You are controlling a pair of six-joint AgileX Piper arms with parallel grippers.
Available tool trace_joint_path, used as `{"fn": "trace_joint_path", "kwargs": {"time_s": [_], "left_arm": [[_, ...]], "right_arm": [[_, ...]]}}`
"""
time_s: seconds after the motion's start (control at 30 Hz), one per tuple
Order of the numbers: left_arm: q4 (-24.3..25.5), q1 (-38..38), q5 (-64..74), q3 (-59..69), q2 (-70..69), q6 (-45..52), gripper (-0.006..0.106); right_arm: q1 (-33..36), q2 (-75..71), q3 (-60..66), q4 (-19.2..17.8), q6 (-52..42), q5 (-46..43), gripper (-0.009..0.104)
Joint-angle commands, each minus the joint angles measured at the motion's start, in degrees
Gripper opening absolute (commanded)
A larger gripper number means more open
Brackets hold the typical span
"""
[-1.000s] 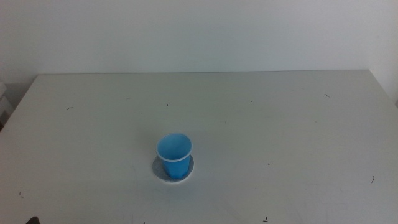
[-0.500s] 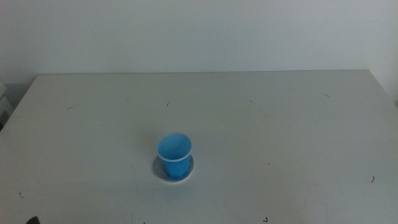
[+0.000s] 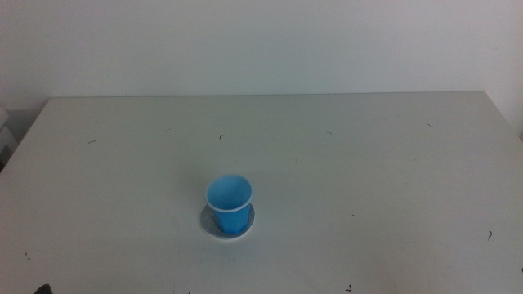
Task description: Place an empty cup on a cup mat.
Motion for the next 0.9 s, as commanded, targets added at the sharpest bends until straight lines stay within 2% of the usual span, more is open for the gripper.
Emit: {"fn": "trace_joint_path", "kwargs": {"time_s": [0.0,0.47,0.63,0.87], "left_arm": [[0.06,0.06,-3.81,-0.34,-0.69,-0.21,0.105],[0.06,0.06,-3.81,-0.34,-0.74,-0.21,0.105],[0.06,0.06,-3.81,-0.34,-0.74,-0.21,0.105],[0.06,0.06,-3.81,-0.34,-0.74,-0.21,0.105]], "right_arm": [[-0.49,-0.85,0.44,-0.76,-0.78,-5.36,0.071],[-0.44,-4.70,0.65,0.01,-0.78,-3.15,0.071],[-0.44,-4.70,0.65,2.84,-0.78,-3.15,0.071],[-0.44,-4.70,0.65,2.17,-0.78,-3.15,0.071]]}}
